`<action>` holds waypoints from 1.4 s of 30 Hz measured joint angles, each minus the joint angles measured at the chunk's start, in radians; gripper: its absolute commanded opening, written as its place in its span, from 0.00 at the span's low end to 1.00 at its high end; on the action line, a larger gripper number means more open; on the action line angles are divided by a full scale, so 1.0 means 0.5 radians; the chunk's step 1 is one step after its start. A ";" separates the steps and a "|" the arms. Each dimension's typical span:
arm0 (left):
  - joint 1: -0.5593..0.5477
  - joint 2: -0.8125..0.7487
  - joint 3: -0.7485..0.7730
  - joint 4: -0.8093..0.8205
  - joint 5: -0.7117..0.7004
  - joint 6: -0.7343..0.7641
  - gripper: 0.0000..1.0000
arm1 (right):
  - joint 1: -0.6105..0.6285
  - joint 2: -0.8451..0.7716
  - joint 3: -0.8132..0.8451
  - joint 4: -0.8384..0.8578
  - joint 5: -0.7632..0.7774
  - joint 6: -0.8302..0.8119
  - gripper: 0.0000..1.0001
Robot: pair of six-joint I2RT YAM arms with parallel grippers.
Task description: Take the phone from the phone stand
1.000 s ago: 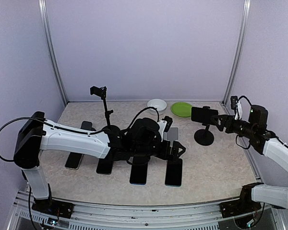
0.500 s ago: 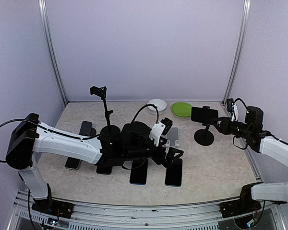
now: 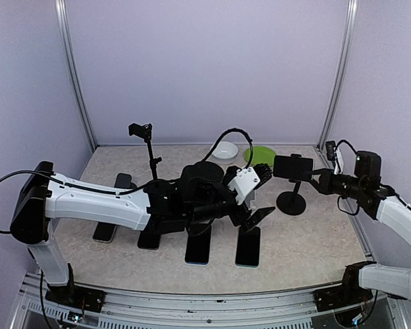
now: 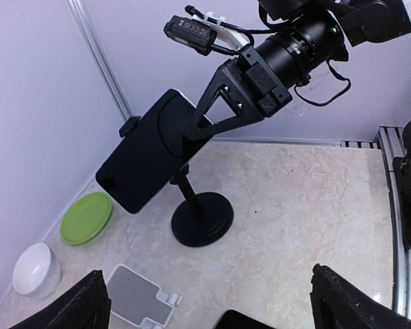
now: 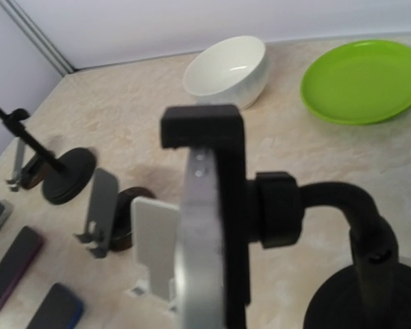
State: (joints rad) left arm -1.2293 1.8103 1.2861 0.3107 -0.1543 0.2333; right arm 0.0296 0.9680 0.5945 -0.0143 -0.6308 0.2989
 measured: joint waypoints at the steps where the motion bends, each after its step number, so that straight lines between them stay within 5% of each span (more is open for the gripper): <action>1: 0.000 0.012 0.036 -0.009 0.005 0.060 0.99 | 0.000 -0.022 0.004 -0.032 -0.012 -0.002 0.00; 15: 0.151 0.392 0.583 -0.365 0.272 0.793 0.99 | 0.000 -0.353 0.013 -0.514 -0.245 -0.050 0.00; 32: 0.200 0.870 1.257 -0.714 0.281 1.243 0.98 | 0.000 -0.491 -0.089 -0.546 -0.378 -0.040 0.00; 42: 0.249 0.916 1.337 -0.794 0.375 1.257 0.75 | 0.000 -0.520 -0.129 -0.512 -0.417 -0.029 0.00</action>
State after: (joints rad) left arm -1.1046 2.2684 1.9549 -0.0864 0.0334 0.8616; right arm 0.0296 0.7078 0.5301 -0.2703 -0.8391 0.2844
